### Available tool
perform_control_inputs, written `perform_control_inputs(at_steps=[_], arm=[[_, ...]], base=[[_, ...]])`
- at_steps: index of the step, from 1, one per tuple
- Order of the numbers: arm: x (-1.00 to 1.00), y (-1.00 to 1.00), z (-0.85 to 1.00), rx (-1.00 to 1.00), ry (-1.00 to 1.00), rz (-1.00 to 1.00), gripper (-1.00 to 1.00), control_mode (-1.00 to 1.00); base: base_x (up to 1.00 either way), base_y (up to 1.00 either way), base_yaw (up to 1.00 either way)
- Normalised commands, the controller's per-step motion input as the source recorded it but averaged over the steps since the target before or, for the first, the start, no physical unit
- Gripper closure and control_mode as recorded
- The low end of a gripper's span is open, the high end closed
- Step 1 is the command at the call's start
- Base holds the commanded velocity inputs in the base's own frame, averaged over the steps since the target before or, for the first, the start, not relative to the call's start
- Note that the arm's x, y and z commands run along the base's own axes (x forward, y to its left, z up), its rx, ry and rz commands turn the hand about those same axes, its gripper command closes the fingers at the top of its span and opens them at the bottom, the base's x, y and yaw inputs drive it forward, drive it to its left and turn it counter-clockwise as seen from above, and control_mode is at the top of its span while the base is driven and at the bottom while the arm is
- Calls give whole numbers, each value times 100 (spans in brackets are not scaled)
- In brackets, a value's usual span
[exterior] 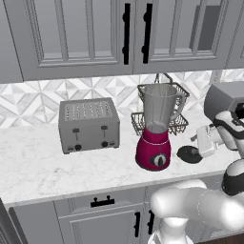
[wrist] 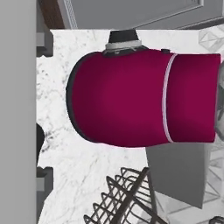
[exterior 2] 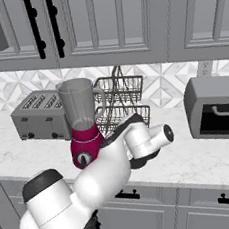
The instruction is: Close the lid blender by securely placing the lid on top.
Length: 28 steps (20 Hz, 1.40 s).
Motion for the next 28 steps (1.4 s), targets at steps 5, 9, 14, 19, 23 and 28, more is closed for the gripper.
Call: perform_control_inputs(at_steps=[5,9,14,19,23,28], arm=[[14,-11,-31,0,-1,0,-100,-100],[1,-5,-41,0,0,0,-100,-100],[11,-27,-25,0,0,0,-100,-100],[18,-36,-19,0,0,0,-100,-100],[24,-2,-27,0,0,0,-100,-100],[7,15,-13,0,0,0,-100,-100]], base=[[0,0,0],[0,0,0],[0,0,0],[0,0,0],[0,0,0],[0,0,0]])
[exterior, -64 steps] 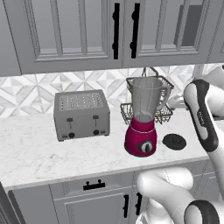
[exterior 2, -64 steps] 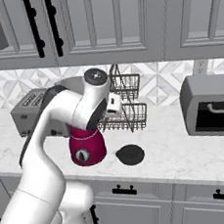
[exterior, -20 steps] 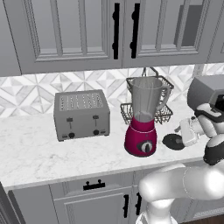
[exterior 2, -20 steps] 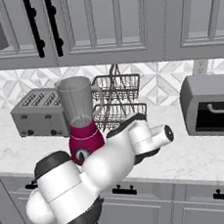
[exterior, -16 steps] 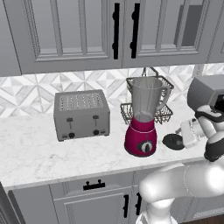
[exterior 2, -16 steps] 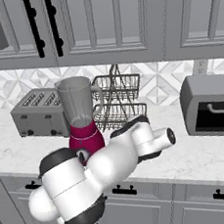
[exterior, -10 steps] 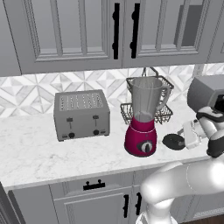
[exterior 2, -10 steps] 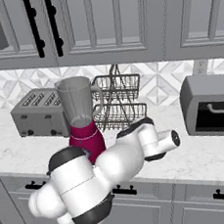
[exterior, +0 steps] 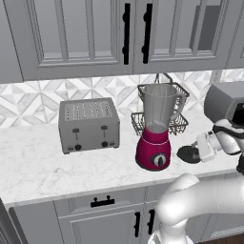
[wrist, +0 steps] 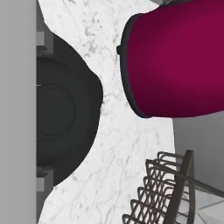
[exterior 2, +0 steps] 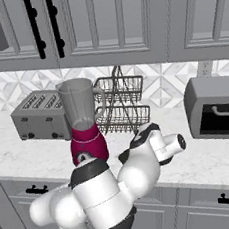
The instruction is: Close the lid blender by securely placing the lid on top.
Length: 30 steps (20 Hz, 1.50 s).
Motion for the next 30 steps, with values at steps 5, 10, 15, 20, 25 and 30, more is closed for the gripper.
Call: perform_control_inputs(at_steps=[5,10,15,20,25,30], arm=[[0,26,-2,-2,0,-1,-100,-100],[1,20,-23,-6,0,-2,-100,-100],[0,-2,-60,-7,0,0,-100,-100],[0,0,-60,-7,0,0,100,-100],[0,0,-48,-2,-6,0,100,-100],[-9,0,-53,-2,-12,0,100,-100]], base=[[0,0,0],[0,0,0],[0,0,0],[0,0,0],[0,0,0],[0,0,0]])
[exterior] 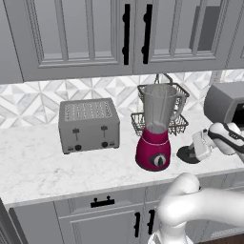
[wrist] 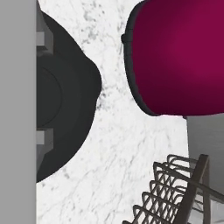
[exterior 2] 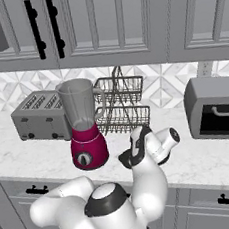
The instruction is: Close the lid blender by securely placing the lid on top.
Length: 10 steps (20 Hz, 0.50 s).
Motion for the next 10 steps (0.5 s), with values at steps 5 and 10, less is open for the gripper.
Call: perform_control_inputs(at_steps=[5,10], arm=[[-7,1,-66,-4,-9,0,100,-100],[19,7,-56,-2,0,0,100,-100]], base=[[0,0,0],[0,0,0]])
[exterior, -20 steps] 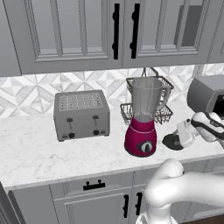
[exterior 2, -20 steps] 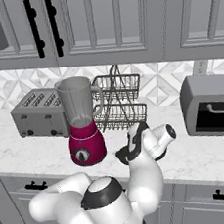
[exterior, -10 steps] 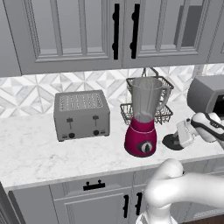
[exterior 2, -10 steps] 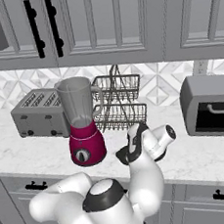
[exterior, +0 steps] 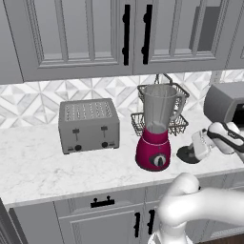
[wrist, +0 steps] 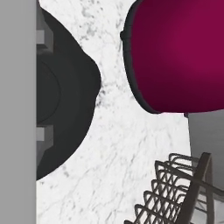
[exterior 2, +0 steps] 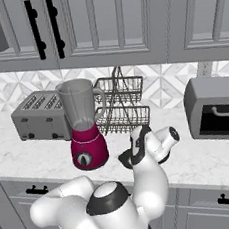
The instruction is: Close the lid blender by securely placing the lid on top.
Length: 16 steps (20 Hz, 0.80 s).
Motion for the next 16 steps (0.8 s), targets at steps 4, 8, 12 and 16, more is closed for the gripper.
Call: perform_control_inputs(at_steps=[4,8,12,16], arm=[[28,0,-47,0,0,0,100,-100],[0,-1,-44,0,-9,0,100,-100],[-10,0,-28,0,-14,0,100,-100],[-16,-5,62,0,-9,-3,100,-100]], base=[[0,0,0],[0,0,0],[0,0,0],[0,0,0]])
